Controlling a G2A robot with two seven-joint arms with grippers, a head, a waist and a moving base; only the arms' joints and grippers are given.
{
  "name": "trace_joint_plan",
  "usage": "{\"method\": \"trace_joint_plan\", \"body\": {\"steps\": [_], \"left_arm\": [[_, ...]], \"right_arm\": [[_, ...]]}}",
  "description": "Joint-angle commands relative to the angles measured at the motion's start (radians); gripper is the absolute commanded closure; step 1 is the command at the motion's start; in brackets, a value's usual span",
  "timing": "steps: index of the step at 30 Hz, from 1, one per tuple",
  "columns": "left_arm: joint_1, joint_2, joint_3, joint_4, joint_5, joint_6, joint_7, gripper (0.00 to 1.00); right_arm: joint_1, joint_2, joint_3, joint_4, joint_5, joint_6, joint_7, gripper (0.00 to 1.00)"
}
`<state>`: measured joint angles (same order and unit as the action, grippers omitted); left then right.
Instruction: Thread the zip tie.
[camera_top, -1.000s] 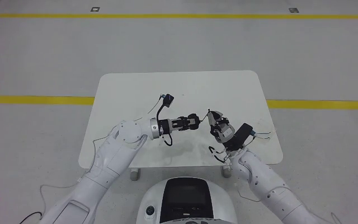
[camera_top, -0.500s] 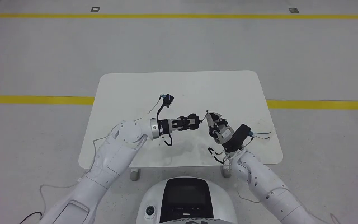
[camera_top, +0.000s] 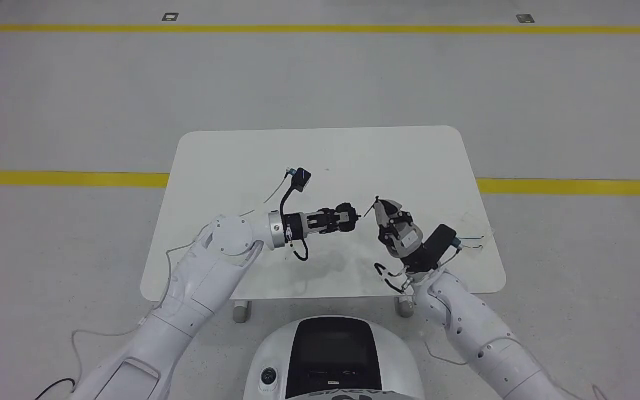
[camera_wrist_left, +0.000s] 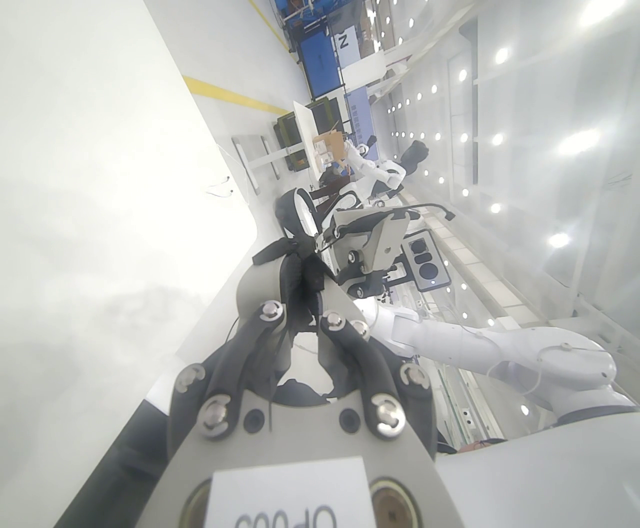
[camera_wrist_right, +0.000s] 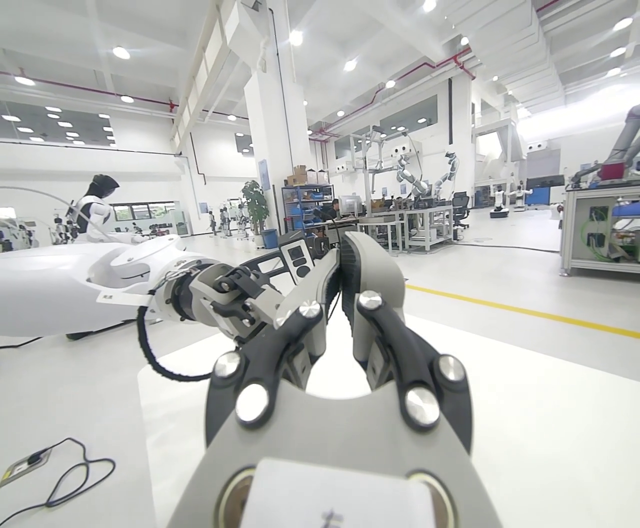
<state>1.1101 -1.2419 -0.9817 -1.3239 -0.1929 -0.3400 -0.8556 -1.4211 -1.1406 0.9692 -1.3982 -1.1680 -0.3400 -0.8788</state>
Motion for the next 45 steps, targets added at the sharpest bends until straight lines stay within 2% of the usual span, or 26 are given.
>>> {"method": "trace_joint_plan", "body": {"steps": [1, 45], "left_arm": [[0.000, 0.000, 0.000, 0.000, 0.000, 0.000, 0.000, 1.00], [0.000, 0.000, 0.000, 0.000, 0.000, 0.000, 0.000, 1.00]], "right_arm": [[0.000, 0.001, -0.001, -0.001, 0.000, 0.000, -0.001, 1.00], [0.021, -0.001, -0.018, 0.014, 0.000, 0.000, 0.007, 1.00]]}}
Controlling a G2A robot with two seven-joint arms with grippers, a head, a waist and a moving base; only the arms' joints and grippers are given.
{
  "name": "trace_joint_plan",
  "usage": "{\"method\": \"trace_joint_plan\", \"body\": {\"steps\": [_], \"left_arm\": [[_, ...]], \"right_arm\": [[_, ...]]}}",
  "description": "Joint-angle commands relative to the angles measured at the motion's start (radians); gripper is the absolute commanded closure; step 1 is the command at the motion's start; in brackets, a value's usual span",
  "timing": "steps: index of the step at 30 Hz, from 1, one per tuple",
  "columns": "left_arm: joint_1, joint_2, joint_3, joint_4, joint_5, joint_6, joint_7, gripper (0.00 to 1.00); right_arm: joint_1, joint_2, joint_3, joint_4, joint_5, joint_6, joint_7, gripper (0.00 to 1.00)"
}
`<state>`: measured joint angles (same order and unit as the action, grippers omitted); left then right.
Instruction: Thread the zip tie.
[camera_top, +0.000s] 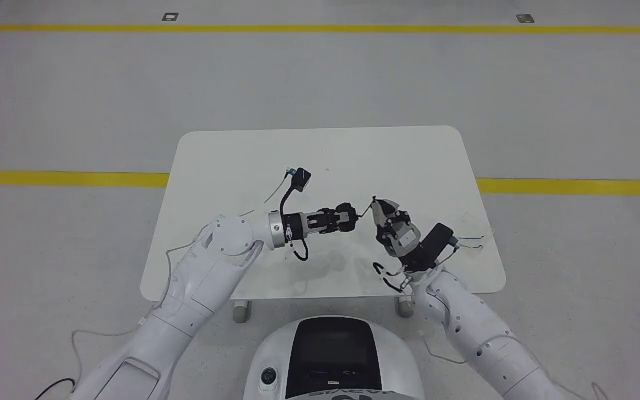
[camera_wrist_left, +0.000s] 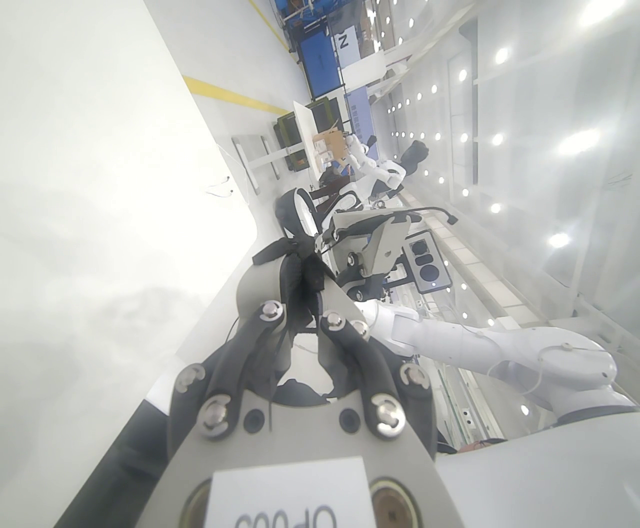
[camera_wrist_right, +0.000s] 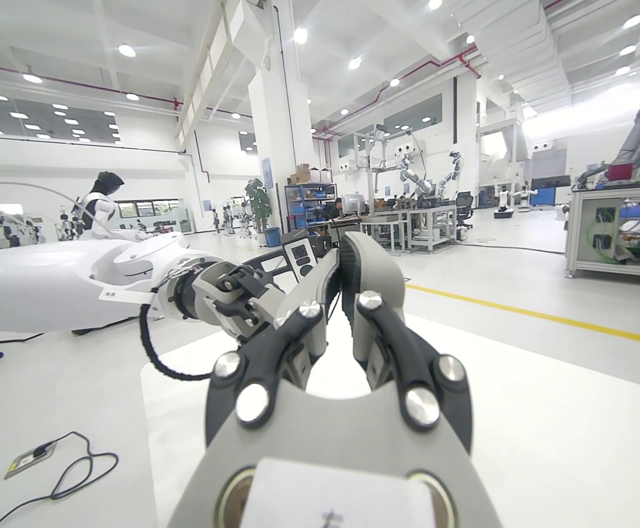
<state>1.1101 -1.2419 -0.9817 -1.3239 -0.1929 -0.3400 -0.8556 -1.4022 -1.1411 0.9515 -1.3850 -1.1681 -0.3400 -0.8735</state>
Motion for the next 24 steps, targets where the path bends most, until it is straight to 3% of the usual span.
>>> {"method": "trace_joint_plan", "body": {"steps": [1, 24], "left_arm": [[0.000, 0.000, 0.000, 0.000, 0.000, 0.000, 0.000, 1.00], [0.000, 0.000, 0.000, 0.000, 0.000, 0.000, 0.000, 1.00]], "right_arm": [[0.003, 0.000, -0.001, 0.002, 0.000, 0.000, 0.003, 1.00], [0.013, -0.008, -0.004, 0.033, -0.007, 0.000, 0.024, 1.00]]}}
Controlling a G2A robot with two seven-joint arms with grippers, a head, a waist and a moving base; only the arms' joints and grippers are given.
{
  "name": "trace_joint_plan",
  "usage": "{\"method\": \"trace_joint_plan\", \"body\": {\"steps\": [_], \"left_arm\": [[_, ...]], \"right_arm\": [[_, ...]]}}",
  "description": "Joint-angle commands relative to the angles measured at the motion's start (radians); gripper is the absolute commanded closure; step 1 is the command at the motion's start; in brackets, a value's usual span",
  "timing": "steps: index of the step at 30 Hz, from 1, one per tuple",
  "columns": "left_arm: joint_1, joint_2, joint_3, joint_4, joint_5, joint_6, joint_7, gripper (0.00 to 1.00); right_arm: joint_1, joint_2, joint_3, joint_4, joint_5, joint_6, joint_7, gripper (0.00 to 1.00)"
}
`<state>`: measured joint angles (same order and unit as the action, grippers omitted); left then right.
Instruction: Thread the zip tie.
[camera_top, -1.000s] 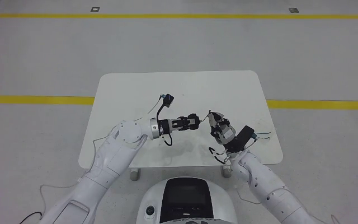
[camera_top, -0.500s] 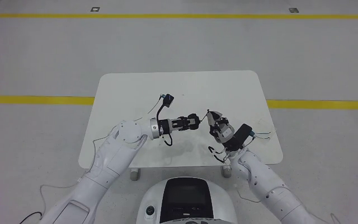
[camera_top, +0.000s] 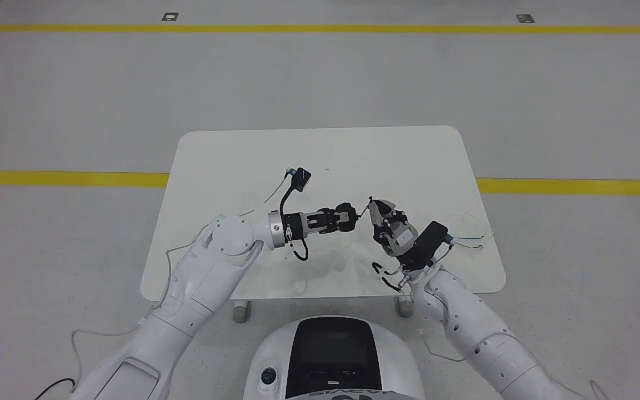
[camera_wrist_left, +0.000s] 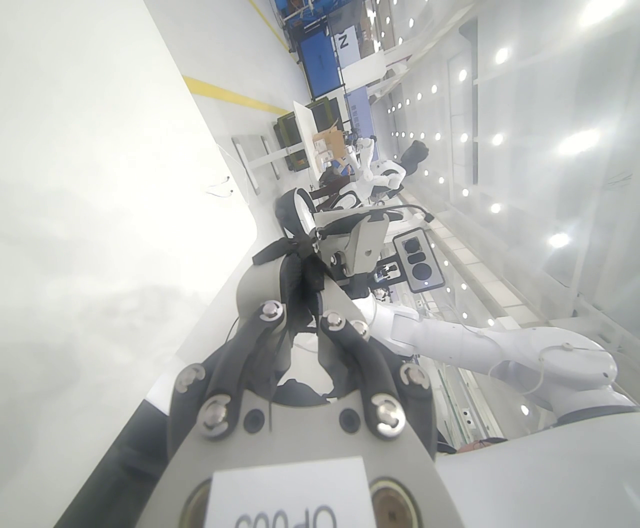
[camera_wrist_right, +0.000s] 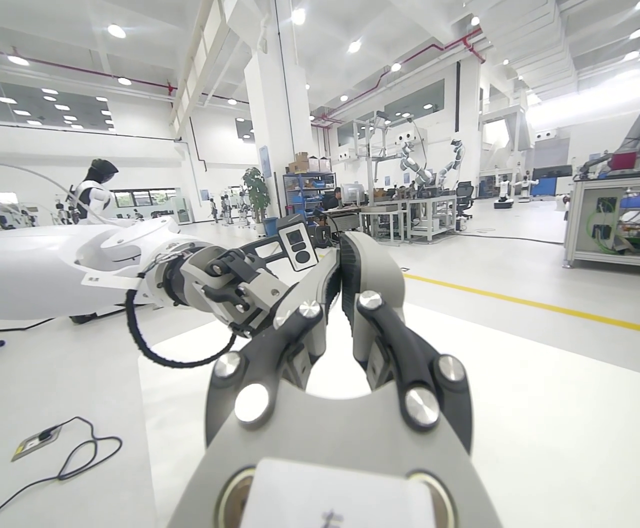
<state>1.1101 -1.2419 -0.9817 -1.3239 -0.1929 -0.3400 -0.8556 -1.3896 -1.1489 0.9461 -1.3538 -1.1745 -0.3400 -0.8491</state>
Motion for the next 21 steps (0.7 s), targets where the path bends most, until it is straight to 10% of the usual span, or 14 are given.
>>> {"method": "trace_joint_plan", "body": {"steps": [1, 21], "left_arm": [[0.000, 0.000, 0.000, 0.000, 0.000, 0.000, 0.000, 1.00], [0.000, 0.000, 0.000, 0.000, 0.000, 0.000, 0.000, 1.00]], "right_arm": [[0.000, 0.000, 0.002, 0.004, -0.001, 0.000, -0.002, 1.00], [-0.003, 0.016, -0.015, -0.017, 0.032, 0.000, -0.045, 1.00]]}}
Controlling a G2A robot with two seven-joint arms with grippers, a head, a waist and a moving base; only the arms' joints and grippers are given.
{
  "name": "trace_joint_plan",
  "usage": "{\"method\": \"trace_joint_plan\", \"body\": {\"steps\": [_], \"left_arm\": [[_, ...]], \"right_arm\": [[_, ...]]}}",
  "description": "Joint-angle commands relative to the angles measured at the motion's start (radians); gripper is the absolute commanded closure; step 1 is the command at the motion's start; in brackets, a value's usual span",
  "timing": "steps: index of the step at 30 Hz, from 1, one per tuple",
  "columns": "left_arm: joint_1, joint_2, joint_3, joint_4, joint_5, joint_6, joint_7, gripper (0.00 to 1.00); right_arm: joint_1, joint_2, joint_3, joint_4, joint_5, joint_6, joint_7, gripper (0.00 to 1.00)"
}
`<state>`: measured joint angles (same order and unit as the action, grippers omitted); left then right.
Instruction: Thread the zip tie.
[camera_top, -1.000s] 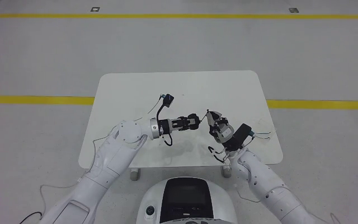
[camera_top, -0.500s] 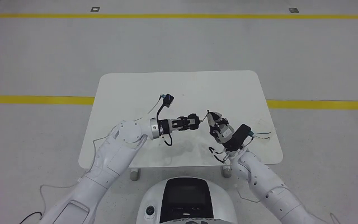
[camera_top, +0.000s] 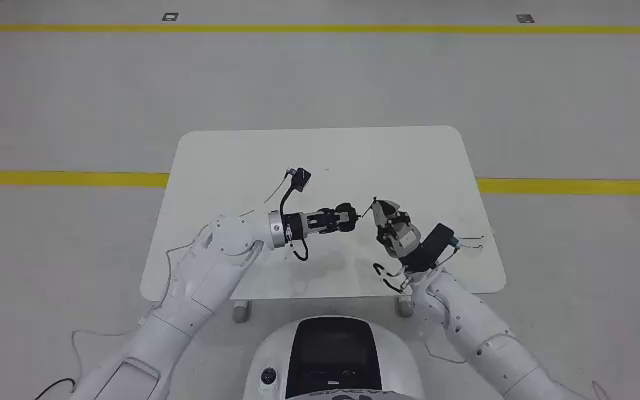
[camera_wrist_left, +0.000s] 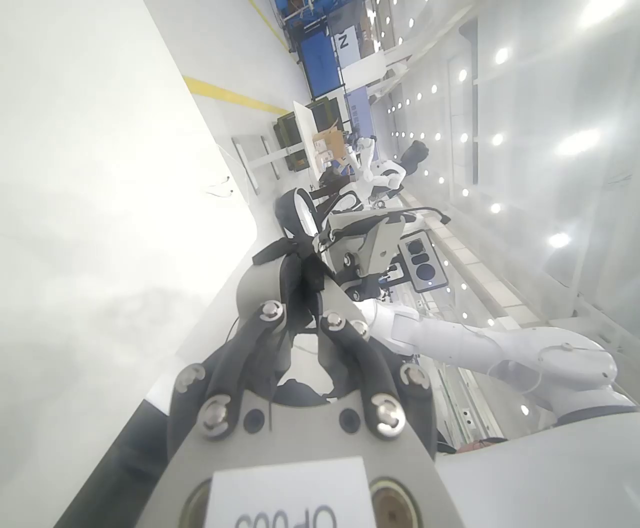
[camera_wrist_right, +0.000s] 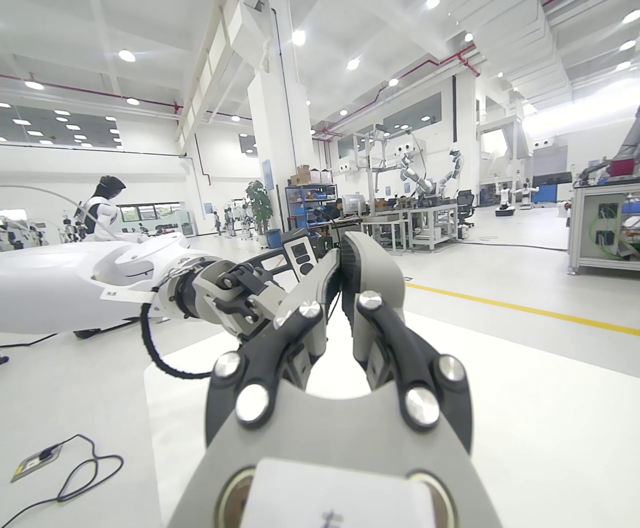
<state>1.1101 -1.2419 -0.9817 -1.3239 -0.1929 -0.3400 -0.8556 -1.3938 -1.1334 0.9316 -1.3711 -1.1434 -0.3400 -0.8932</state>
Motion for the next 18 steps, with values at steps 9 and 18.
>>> {"method": "trace_joint_plan", "body": {"steps": [9, 18], "left_arm": [[0.000, 0.000, 0.000, 0.000, 0.000, 0.000, 0.000, 1.00], [0.000, 0.000, 0.000, 0.000, 0.000, 0.000, 0.000, 1.00]], "right_arm": [[0.007, 0.001, -0.007, 0.002, 0.006, 0.000, -0.007, 1.00], [0.010, 0.002, -0.010, 0.006, 0.008, 0.000, -0.011, 1.00]]}}
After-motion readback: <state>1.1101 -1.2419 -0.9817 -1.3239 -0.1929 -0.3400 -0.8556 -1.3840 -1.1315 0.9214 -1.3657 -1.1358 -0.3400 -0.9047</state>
